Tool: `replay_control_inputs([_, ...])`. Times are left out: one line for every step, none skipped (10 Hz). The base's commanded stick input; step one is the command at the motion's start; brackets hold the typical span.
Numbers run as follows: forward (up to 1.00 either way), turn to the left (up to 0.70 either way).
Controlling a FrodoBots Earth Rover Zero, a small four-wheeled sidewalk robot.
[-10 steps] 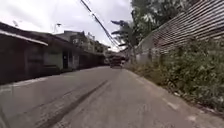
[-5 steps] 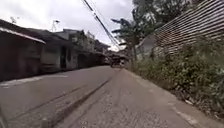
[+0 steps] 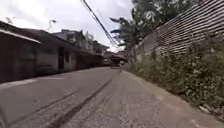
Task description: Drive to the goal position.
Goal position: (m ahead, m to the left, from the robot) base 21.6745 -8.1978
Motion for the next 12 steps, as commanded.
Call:
replay_control_inputs([0.7,0.01])
replay_control_inputs([0.7,0.01])
replay_control_inputs([0.7,0.01])
replay_control_inputs([0.7,0.01])
replay_control_inputs([0.7,0.01])
replay_control_inputs([0.7,0.01])
replay_control_inputs([0.7,0.01])
replay_control_inputs([0.7,0.01])
replay_control_inputs([0.7,0.01])
replay_control_inputs([0.7,0.01])
replay_control_inputs([0.7,0.01])
replay_control_inputs([0.7,0.01])
